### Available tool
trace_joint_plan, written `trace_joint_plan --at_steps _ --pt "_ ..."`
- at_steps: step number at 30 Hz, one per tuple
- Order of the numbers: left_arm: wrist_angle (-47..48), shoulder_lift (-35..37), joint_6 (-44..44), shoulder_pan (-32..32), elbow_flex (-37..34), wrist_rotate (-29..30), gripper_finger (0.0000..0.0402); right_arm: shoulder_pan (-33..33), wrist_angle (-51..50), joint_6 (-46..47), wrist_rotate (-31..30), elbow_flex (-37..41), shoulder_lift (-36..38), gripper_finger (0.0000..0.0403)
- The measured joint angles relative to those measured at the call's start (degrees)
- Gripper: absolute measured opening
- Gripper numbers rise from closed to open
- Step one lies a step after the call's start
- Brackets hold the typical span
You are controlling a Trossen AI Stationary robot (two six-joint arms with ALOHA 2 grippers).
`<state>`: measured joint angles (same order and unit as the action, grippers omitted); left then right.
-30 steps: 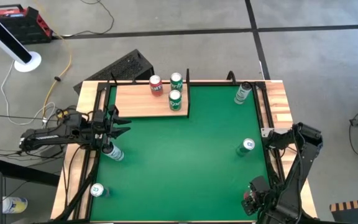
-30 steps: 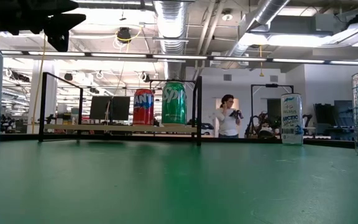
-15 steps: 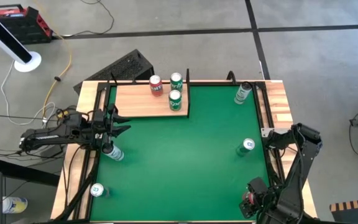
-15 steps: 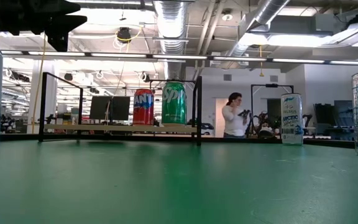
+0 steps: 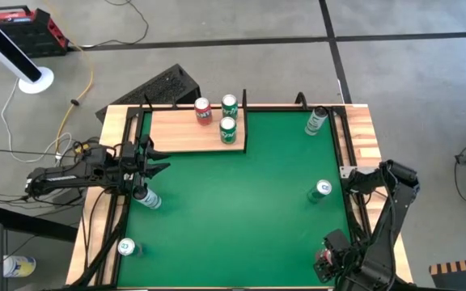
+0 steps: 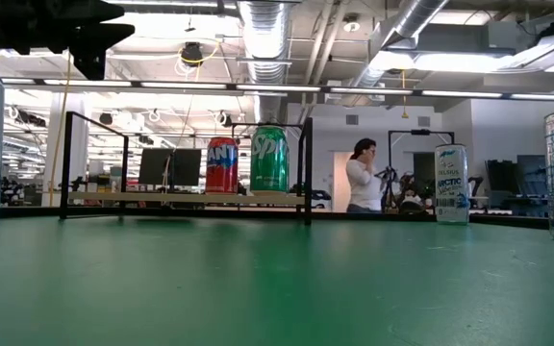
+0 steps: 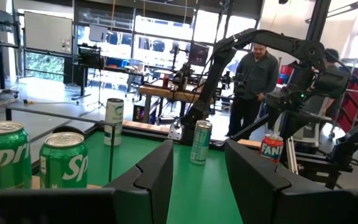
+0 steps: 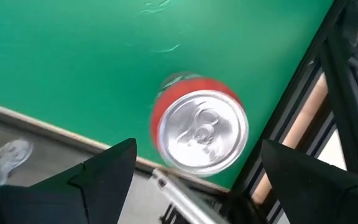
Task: Place canned beverage on shelf
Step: Put the orange soda can aligned with the other orange soda can on the shelf
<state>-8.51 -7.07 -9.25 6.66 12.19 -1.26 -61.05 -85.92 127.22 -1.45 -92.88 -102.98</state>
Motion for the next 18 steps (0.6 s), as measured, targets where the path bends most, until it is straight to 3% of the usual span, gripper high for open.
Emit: trace_joint_plan --at_steps 18 --pt "0.0 0.0 0.6 0.0 0.0 -1.9 0.013 -0.4 11.3 0.0 1.4 8.6 0.1 0.0367"
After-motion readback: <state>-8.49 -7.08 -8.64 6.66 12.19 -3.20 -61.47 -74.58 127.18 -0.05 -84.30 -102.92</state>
